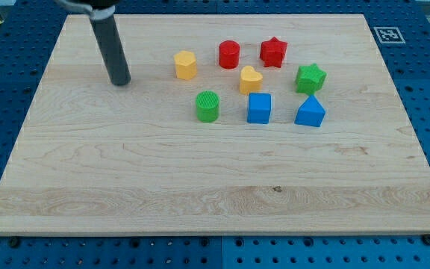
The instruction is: Place your arm below the green circle
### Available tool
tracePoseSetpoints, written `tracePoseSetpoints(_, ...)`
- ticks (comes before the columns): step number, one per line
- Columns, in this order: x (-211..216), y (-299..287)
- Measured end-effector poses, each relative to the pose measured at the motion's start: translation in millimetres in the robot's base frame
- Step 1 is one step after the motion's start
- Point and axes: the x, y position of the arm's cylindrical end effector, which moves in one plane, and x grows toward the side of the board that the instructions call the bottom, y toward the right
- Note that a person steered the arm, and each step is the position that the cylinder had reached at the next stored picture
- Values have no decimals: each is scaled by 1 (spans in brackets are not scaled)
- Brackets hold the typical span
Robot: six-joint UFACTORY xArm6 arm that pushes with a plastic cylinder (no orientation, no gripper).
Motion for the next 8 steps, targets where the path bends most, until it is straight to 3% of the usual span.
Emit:
tracePoseSetpoints(1,51,22)
tracePoseSetpoints(5,102,121)
tracePoseSetpoints(8,84,124)
